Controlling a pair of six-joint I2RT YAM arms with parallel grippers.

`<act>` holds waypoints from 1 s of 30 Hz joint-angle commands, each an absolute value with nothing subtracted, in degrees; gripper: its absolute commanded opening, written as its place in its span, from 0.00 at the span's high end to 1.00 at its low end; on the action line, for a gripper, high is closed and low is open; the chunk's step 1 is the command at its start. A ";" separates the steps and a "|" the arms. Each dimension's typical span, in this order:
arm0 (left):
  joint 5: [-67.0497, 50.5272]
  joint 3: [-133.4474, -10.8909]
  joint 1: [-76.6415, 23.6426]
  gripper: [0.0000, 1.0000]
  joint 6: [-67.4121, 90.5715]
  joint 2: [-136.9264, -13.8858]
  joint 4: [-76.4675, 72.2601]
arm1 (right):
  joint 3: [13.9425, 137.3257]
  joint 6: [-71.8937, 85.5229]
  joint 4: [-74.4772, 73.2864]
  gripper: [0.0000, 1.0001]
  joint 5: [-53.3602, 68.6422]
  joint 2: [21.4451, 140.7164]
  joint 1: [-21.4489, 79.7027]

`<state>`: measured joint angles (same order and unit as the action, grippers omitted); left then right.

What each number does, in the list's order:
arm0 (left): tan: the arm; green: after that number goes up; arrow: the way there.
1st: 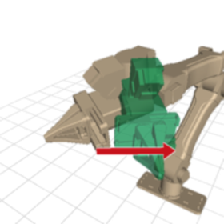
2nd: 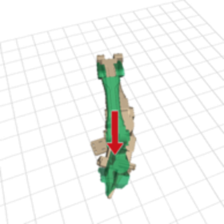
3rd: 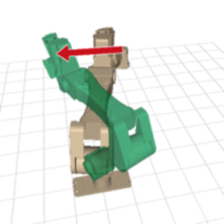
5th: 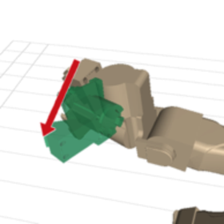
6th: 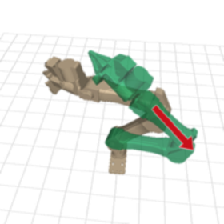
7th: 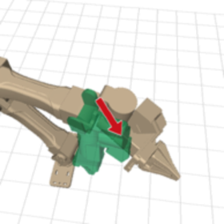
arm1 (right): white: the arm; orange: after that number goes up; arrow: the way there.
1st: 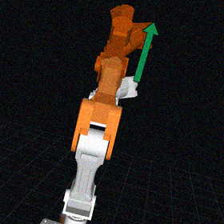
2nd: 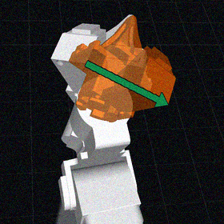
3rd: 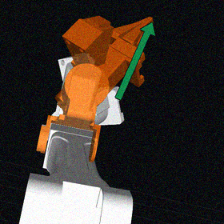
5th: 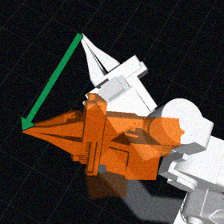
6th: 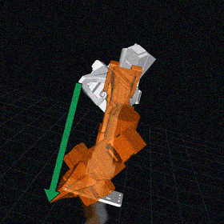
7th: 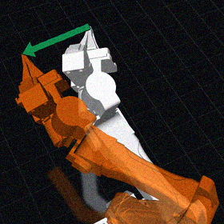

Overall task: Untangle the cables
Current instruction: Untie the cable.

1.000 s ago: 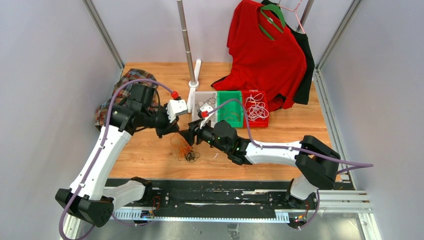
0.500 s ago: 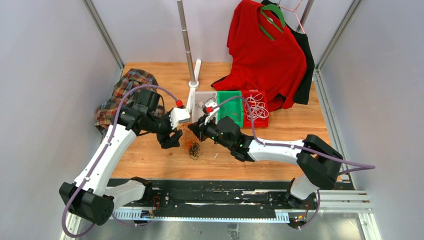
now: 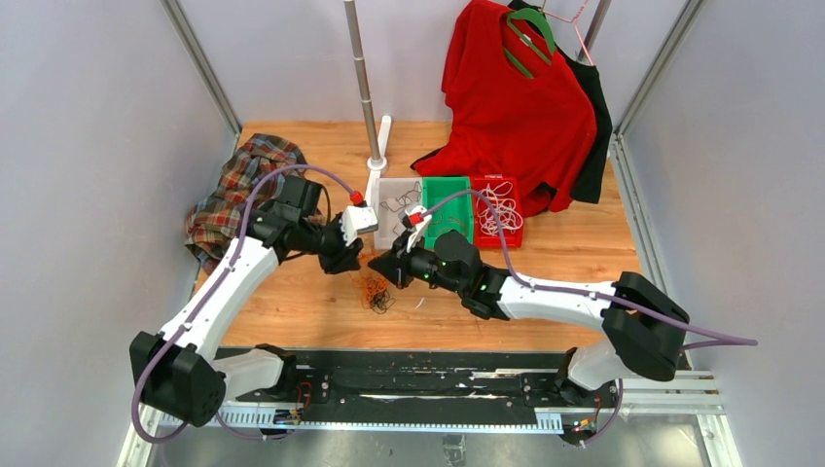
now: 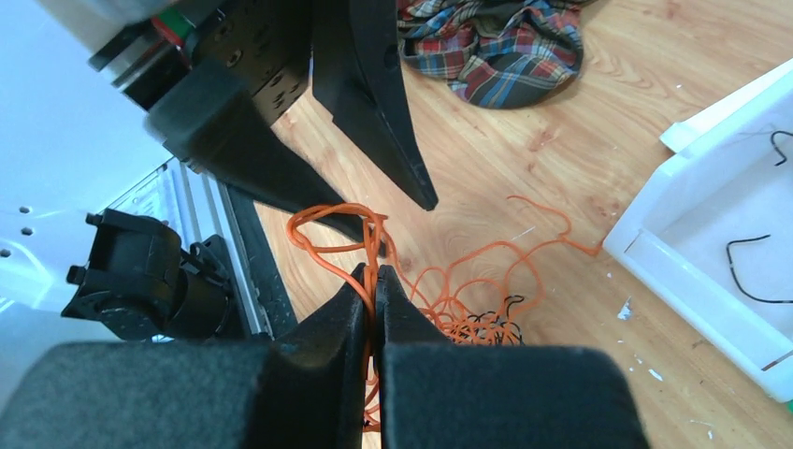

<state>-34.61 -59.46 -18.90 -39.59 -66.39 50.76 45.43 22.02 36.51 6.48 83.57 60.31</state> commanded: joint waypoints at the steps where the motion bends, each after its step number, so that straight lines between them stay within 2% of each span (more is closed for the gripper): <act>1: -38.17 -58.09 -19.12 0.69 -40.29 -67.64 47.28 | 44.37 23.67 34.50 0.99 8.60 81.98 59.20; 7: -38.12 -58.23 -19.15 0.94 -43.53 -66.26 52.02 | 41.66 24.35 33.93 0.99 6.93 80.41 56.75; 10: -36.36 -59.71 -19.16 0.97 -42.86 -64.68 53.28 | 39.70 22.95 33.31 0.99 4.30 79.95 55.01; 15: -34.91 -65.71 -19.20 0.99 -38.64 -62.52 55.14 | 40.03 15.91 26.31 0.90 -5.13 80.36 54.58; 17: -33.79 -69.33 -19.31 0.99 -36.04 -61.91 55.19 | 40.75 14.97 22.00 0.79 -9.56 79.74 54.60; 20: -33.34 -73.79 -19.55 0.99 -32.70 -61.12 55.49 | 39.59 14.05 21.57 0.55 -13.99 77.14 54.62; 23: -33.47 -76.36 -21.06 0.99 -31.29 -61.28 56.95 | 39.40 11.80 23.06 0.38 -16.90 73.57 55.94; 26: -32.25 -77.77 -23.14 0.99 -30.38 -61.48 57.91 | 41.82 8.77 23.75 0.36 -19.31 70.83 58.59; 30: -30.25 -79.25 -24.79 0.99 -29.35 -61.61 57.92 | 44.09 4.77 27.83 0.35 -16.78 68.54 63.67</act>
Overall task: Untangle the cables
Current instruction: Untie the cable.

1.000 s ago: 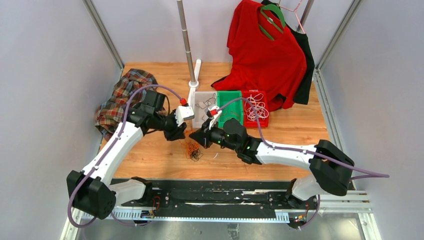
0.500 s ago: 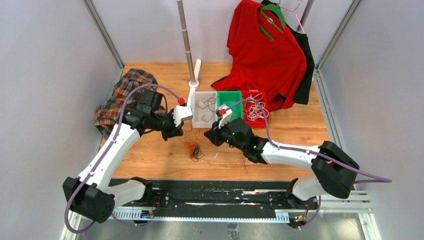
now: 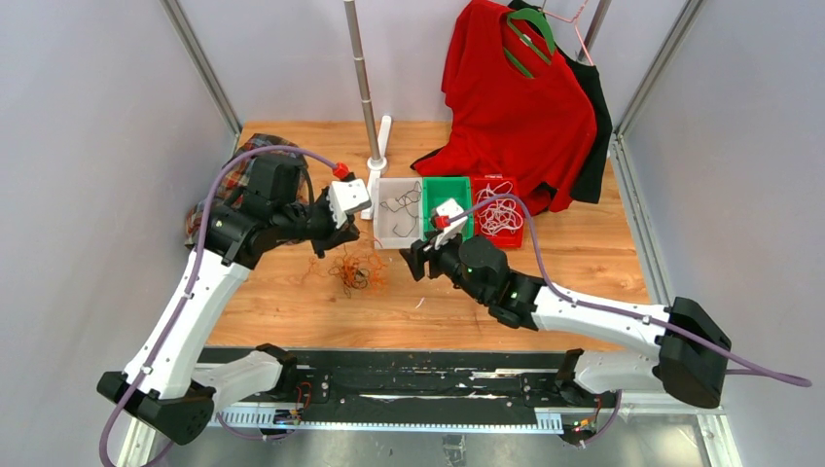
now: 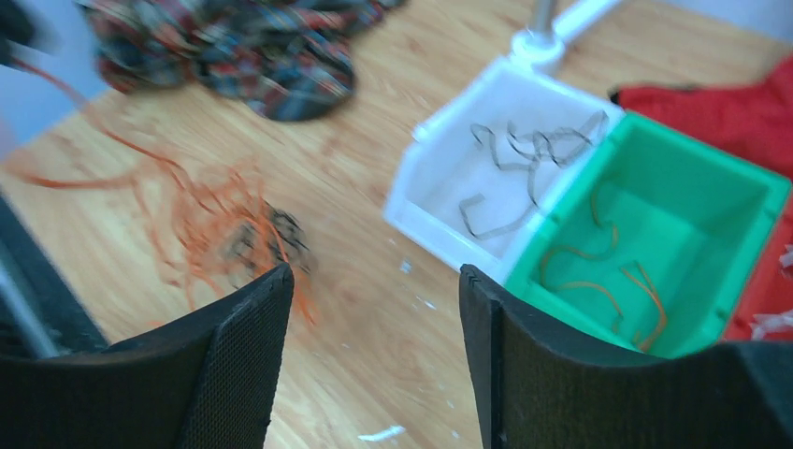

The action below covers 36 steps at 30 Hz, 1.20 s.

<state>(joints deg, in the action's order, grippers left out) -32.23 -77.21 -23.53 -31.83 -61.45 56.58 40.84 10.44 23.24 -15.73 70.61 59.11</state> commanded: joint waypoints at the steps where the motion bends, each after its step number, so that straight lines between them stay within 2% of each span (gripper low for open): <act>1: -29.82 -79.69 -25.02 1.00 -29.21 -61.68 57.92 | 44.82 4.09 28.62 0.34 -15.58 68.55 64.80; 7: -27.99 -81.06 -25.99 0.99 -30.15 -61.45 58.31 | 47.64 3.26 33.18 0.34 -9.37 70.47 67.27; 13: -27.72 -83.37 -26.41 1.00 -30.45 -61.24 59.18 | 49.08 3.09 36.77 0.33 -8.47 73.65 67.32; 26: -34.00 -92.60 -28.37 1.00 -32.13 -63.37 67.81 | 53.37 -3.97 49.07 0.37 -24.19 87.63 66.79; 30: -35.42 -96.13 -28.69 1.00 -31.76 -64.39 69.53 | 54.26 -2.83 51.27 0.38 -25.12 92.77 65.37; 36: -35.57 -103.51 -28.86 1.00 -31.55 -65.05 70.25 | 49.16 -0.05 53.88 0.38 -29.22 96.84 64.54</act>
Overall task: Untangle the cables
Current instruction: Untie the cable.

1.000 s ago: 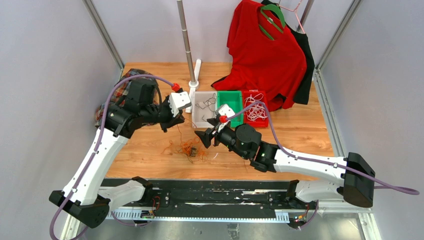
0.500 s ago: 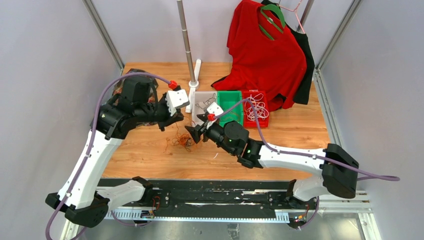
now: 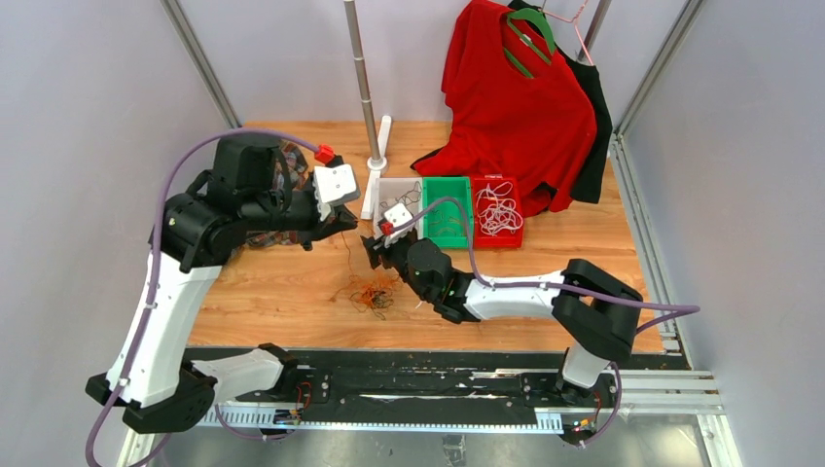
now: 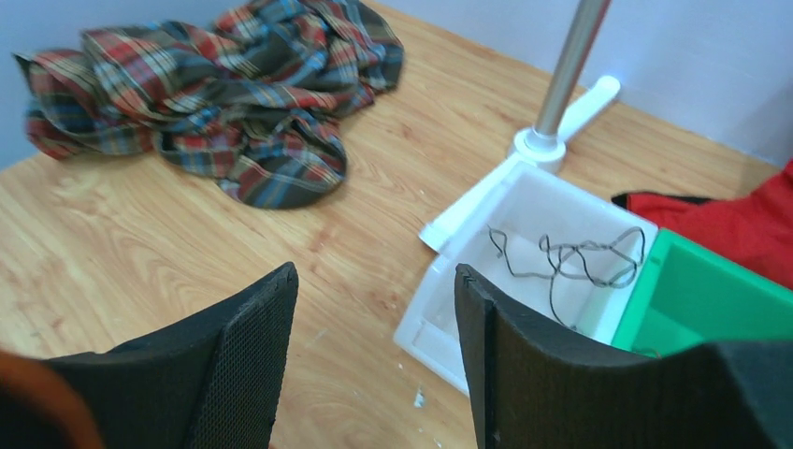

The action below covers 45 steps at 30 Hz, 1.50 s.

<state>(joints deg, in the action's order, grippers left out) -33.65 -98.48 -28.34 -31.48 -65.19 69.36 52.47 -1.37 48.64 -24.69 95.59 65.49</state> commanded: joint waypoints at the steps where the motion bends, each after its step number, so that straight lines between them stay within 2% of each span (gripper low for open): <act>1: -35.47 -104.90 -28.89 1.00 -31.55 -65.26 70.29 | 47.71 0.75 54.47 0.38 -29.70 96.92 64.45; 15: -30.77 -121.38 -28.88 1.00 -32.19 -70.68 70.13 | 32.47 6.41 60.73 0.40 -33.68 98.48 63.73; 20: -29.97 -122.16 -28.85 0.99 -32.58 -71.71 70.09 | 29.04 5.16 62.11 0.37 -30.78 91.15 63.72; 25: -30.27 -121.79 -28.91 1.00 -32.96 -72.28 70.11 | 34.54 3.61 53.69 0.30 -14.82 80.00 63.72; 32: -30.71 -123.23 -28.92 1.00 -32.62 -73.28 70.09 | 45.71 4.20 45.90 0.29 5.25 77.93 63.72; 39: -31.30 -126.64 -28.93 1.00 -31.47 -74.73 70.09 | 53.19 5.37 44.21 0.30 10.42 83.78 63.72; 45: -31.46 -129.48 -29.00 1.00 -31.03 -75.50 70.13 | 59.13 6.83 44.59 0.35 8.19 90.86 62.78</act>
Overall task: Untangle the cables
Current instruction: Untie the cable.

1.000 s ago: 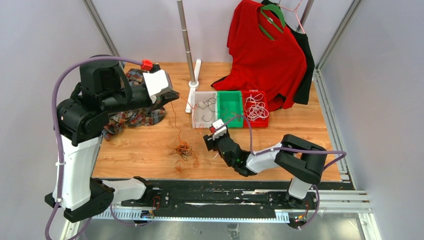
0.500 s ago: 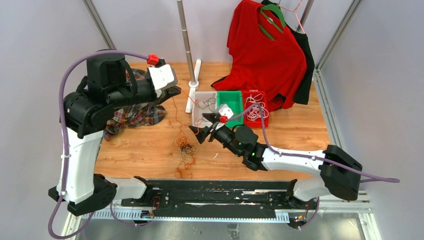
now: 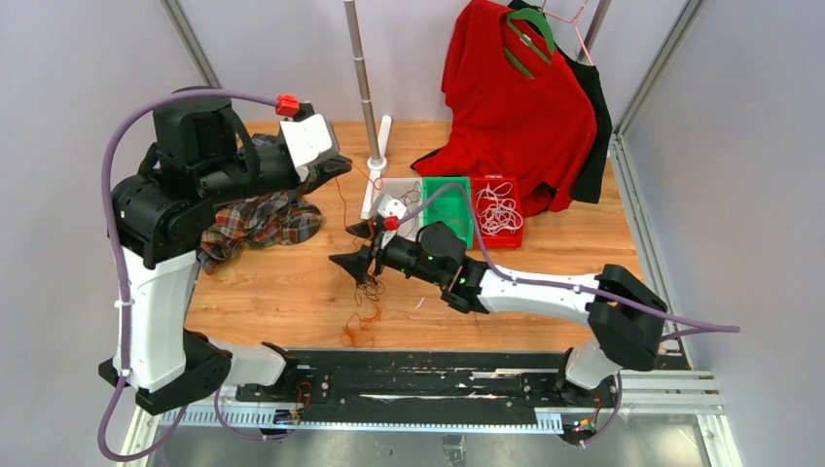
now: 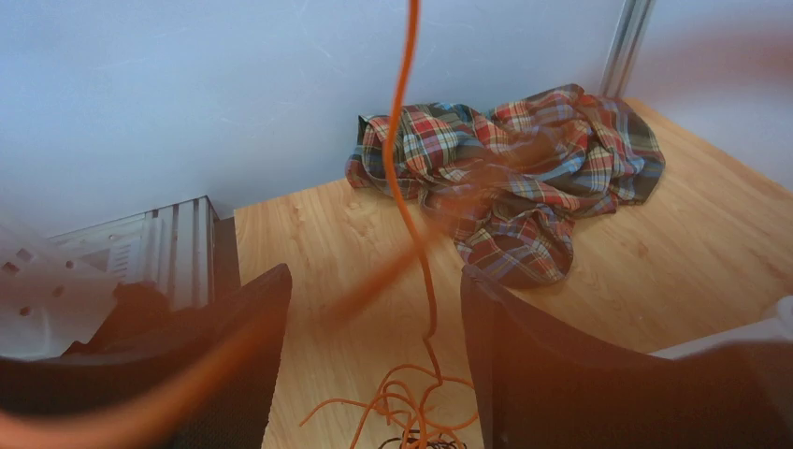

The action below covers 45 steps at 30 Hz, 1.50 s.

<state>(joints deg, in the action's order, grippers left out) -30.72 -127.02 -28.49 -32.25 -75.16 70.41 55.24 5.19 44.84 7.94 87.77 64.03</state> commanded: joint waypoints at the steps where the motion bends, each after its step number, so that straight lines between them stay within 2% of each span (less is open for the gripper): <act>1: -31.38 -129.79 -29.00 1.00 -31.09 -75.38 70.10 | 59.49 7.35 45.00 0.37 7.52 91.80 62.26; 6: -31.31 -132.13 -29.03 1.00 -31.38 -75.12 70.02 | 57.72 11.13 48.43 0.57 5.05 95.27 58.77; 18: -28.84 -143.81 -29.00 1.00 -32.69 -76.22 67.84 | 45.40 11.68 52.93 0.65 -0.66 100.23 56.99; 29: -20.09 -136.34 -29.01 1.00 -28.69 -69.74 46.86 | 32.30 12.44 58.02 0.61 -6.20 99.93 56.80; 31: -20.48 -134.43 -29.00 1.00 -27.83 -68.95 45.69 | 30.95 12.64 58.40 0.57 -6.60 98.20 56.81; 37: -23.36 -124.99 -29.00 1.00 -24.32 -66.82 45.62 | 32.38 10.74 49.27 0.38 -8.64 84.18 56.82; 45: -28.58 -111.14 -29.02 1.00 -18.98 -66.80 45.41 | 41.13 3.26 36.64 0.34 -7.86 69.25 56.34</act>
